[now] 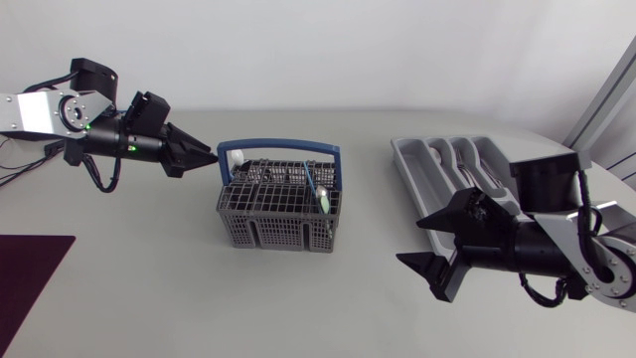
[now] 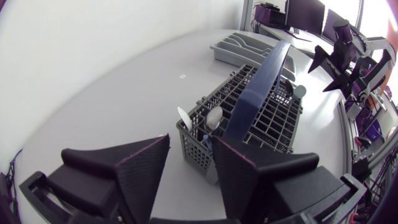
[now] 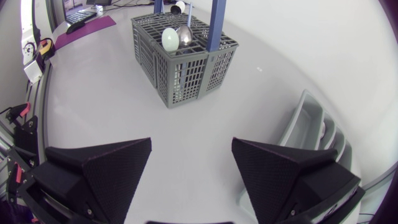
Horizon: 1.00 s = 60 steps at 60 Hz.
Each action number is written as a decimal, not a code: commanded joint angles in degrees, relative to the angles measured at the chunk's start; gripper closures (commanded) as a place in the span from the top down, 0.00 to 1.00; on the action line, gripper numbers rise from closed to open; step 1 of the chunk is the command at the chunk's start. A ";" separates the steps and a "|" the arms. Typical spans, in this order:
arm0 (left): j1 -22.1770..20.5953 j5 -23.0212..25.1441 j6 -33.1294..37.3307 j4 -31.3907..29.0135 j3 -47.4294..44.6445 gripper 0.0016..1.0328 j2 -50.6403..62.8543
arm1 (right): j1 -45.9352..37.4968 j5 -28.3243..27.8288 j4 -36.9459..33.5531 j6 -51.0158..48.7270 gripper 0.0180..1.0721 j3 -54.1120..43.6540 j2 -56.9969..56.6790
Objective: Unload the cutlery basket into the drawer organizer.
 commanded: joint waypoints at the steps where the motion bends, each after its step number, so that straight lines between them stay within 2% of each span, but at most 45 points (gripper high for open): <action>1: -0.43 1.54 0.87 0.32 2.13 0.30 1.67 | -0.39 -0.44 1.08 -0.92 0.88 -1.42 1.21; 26: -0.43 5.23 1.40 -0.47 2.31 0.22 2.11 | -0.75 -0.61 2.57 -0.92 0.88 -2.65 1.82; 38: -0.17 5.40 1.31 -1.79 2.83 0.17 2.20 | -0.66 -0.70 3.19 -0.92 0.88 -3.00 2.09; 60: -0.52 5.40 3.33 -9.70 6.61 0.10 4.22 | -0.75 -0.79 3.28 -0.92 0.88 -3.71 1.30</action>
